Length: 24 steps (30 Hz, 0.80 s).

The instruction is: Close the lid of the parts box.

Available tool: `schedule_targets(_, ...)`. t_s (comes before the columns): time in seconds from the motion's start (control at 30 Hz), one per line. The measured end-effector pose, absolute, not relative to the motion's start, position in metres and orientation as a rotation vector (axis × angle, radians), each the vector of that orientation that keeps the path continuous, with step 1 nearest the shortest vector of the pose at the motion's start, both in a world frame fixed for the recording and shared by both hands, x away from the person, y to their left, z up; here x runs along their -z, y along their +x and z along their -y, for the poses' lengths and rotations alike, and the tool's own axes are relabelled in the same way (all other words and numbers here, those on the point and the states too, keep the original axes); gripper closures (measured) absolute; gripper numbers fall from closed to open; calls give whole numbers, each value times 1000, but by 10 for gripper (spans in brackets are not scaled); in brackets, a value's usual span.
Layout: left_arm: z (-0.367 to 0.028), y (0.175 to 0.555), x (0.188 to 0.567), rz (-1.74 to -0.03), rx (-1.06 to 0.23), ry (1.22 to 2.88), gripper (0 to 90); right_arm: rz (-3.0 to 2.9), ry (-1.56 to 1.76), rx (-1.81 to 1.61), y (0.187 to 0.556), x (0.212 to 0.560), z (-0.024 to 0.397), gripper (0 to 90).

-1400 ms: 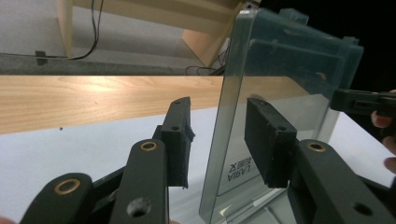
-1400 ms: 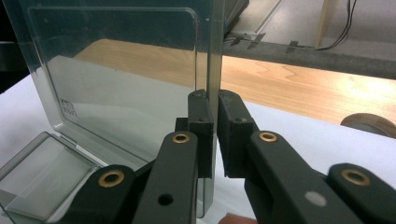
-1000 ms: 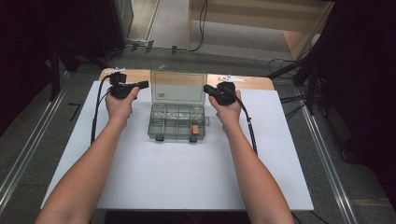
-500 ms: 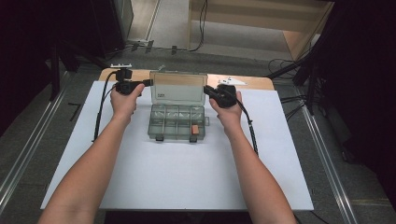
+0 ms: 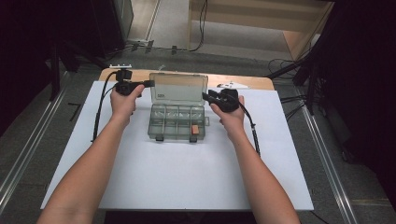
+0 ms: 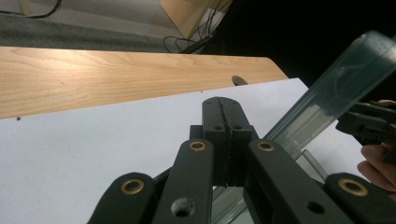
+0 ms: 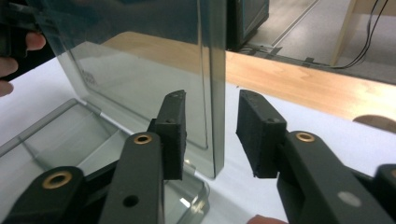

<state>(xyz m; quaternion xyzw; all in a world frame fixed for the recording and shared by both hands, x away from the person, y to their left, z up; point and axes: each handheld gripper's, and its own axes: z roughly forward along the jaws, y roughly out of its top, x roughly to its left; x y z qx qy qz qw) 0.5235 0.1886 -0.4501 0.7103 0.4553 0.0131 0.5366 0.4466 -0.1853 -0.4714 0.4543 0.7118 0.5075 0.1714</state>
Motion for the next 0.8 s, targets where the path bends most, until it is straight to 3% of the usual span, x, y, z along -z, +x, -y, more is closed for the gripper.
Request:
schedule_targets(0.17, -187, 521, 450, -1078, -33, 1696, 900, -2009, 1326, -1470, 443, 475, 197, 626)
schedule_targets(0.53, -186, 515, 445, -1048, -51, 1703, 900, -2004, 1384, -1442, 442, 469, 201, 879)
schedule_targets(0.8, -187, 509, 442, -1031, -54, 1698, 900, -1974, 1439, -1486, 444, 463, 199, 882)
